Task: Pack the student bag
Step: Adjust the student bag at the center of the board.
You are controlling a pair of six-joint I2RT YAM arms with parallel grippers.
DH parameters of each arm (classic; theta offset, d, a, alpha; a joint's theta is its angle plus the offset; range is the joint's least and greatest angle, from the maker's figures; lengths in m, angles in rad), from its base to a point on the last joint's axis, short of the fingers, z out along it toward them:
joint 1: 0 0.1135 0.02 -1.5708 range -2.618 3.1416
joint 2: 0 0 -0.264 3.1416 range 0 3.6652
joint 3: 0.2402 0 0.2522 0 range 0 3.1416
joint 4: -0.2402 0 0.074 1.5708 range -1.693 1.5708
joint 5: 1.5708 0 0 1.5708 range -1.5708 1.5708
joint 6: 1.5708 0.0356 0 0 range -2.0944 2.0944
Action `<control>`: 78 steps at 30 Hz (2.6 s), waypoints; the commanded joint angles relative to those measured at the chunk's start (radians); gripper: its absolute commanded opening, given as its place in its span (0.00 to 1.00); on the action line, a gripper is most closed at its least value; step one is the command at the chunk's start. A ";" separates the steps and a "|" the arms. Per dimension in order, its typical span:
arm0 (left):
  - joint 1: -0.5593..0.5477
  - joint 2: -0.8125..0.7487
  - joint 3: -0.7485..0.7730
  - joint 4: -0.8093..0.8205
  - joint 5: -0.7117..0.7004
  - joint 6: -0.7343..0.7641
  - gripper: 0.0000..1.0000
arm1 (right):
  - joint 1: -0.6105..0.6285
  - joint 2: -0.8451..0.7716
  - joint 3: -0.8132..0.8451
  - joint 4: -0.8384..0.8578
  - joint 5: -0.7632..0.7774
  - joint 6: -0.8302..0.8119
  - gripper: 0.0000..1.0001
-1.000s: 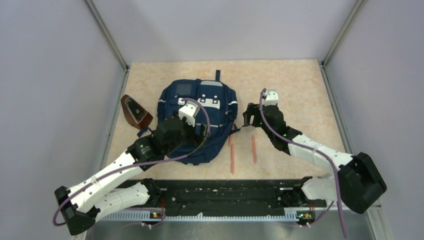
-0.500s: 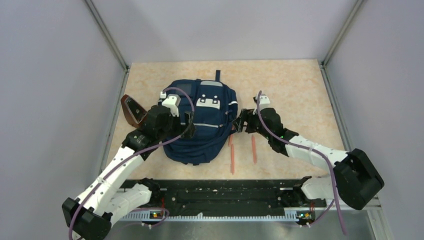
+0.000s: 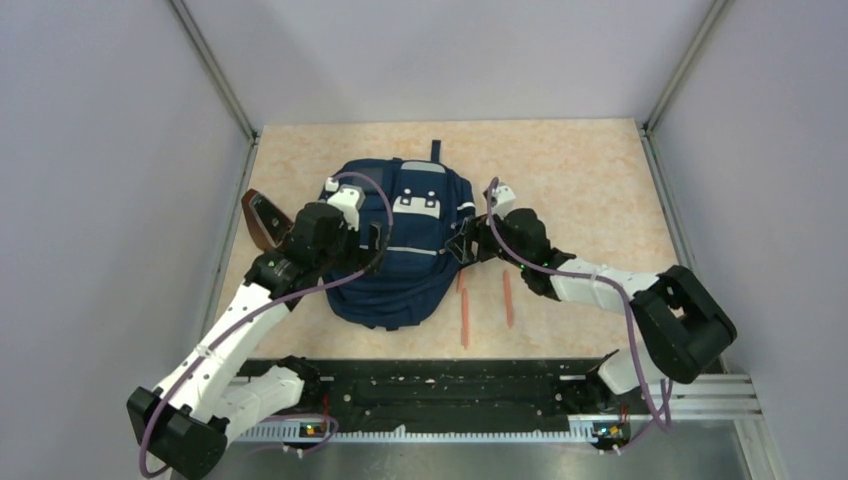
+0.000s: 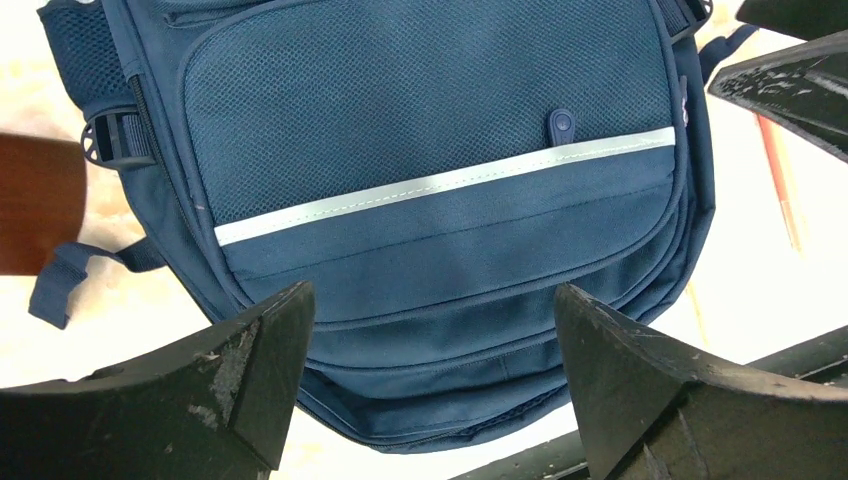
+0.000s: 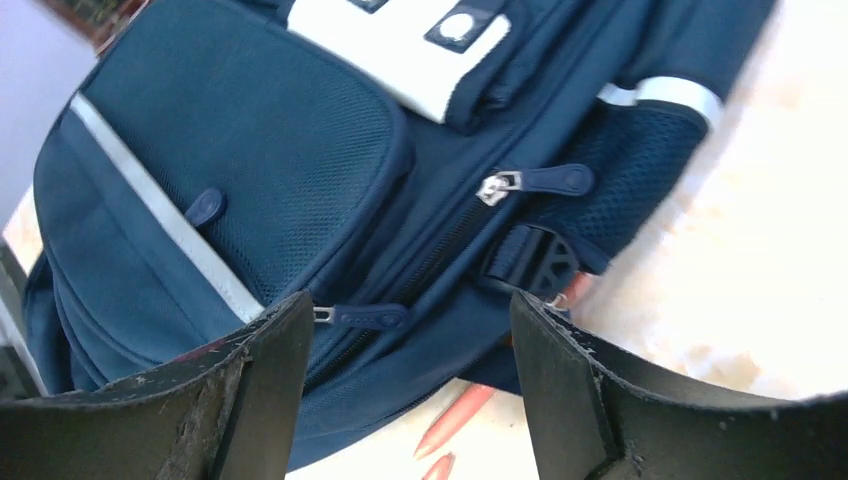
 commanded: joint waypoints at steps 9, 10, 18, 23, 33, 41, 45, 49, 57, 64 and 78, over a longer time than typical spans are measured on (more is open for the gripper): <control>0.004 -0.014 -0.047 0.055 0.014 0.084 0.92 | -0.029 0.063 -0.052 0.244 -0.375 -0.382 0.70; 0.004 -0.018 -0.050 0.055 0.011 0.085 0.92 | -0.029 0.069 -0.051 0.243 -0.390 -0.409 0.70; 0.004 -0.026 -0.061 0.051 -0.004 0.082 0.93 | -0.029 0.104 -0.035 0.259 -0.427 -0.597 0.62; 0.004 -0.018 -0.064 0.048 -0.005 0.083 0.93 | -0.028 0.134 -0.010 0.243 -0.406 -0.609 0.54; 0.004 0.021 -0.060 0.034 0.033 0.069 0.91 | 0.003 0.193 0.016 0.238 -0.388 -0.650 0.50; 0.002 -0.061 -0.197 0.119 0.177 -0.199 0.86 | 0.013 0.169 0.007 0.205 -0.305 -0.591 0.00; 0.001 -0.142 -0.297 0.242 0.268 -0.219 0.85 | 0.013 0.144 0.011 0.180 -0.224 -0.536 0.00; -0.006 -0.181 -0.361 0.354 0.327 -0.221 0.85 | 0.013 0.131 0.071 0.107 -0.099 -0.526 0.00; -0.010 -0.231 -0.316 0.354 0.181 -0.223 0.82 | -0.023 0.211 0.271 -0.073 0.133 -0.554 0.00; -0.006 -0.237 -0.300 0.352 -0.296 -0.276 0.87 | -0.031 0.252 0.307 -0.102 0.171 -0.571 0.00; 0.042 -0.023 -0.320 0.514 -0.265 -0.375 0.56 | -0.031 0.256 0.281 -0.088 0.183 -0.556 0.00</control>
